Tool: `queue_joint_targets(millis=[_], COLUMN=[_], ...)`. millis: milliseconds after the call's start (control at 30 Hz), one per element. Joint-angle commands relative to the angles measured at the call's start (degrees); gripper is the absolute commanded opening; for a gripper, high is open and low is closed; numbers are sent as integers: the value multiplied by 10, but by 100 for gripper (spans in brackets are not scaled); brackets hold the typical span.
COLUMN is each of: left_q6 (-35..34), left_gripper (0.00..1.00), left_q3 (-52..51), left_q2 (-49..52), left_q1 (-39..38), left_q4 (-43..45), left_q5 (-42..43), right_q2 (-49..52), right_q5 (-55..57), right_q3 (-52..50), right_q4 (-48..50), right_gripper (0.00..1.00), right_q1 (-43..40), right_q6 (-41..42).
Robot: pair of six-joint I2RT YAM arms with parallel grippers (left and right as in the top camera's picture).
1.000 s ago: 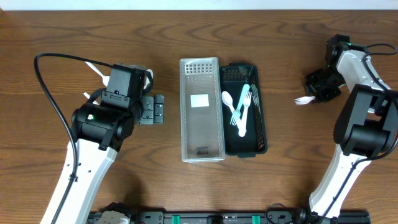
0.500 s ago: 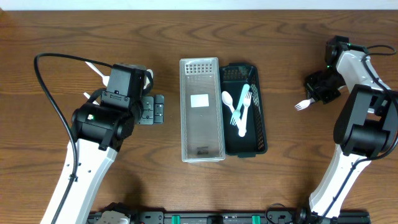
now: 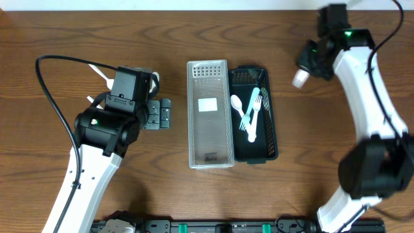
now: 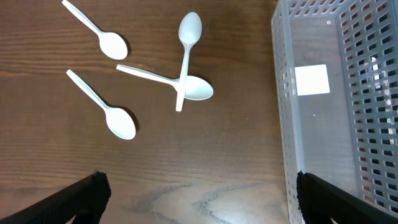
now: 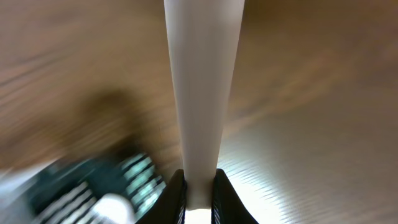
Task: Pack container
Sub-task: 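Place the white fork into the black basket and lift away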
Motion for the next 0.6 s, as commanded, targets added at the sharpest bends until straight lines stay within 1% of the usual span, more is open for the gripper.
queue_joint_targets(millis=[0,100,267,367,567], left_q6=[-5,-5,-5,-5,-5], left_gripper=[98,98,98,98,98], left_q3=[9,9,8,8,8], left_q2=[-2,-2,-2,-2,-2], left_q1=[3,3,3,3,3], left_q4=[-1,-1,-2,-2,-4], left_q5=[-7,-7,-7,-7,-7], right_q2=[-33,-32,-13,-2,7], right_q5=[-13,-9,25,26,20], right_q3=[5,4,-29,-60,-150], right_q4=[-15,-25,-25,-22,27], right_gripper=[1,1,1,1,3], right_q1=[76,137,212,229,237], right_q6=[-86,-107,-97,-84,-82])
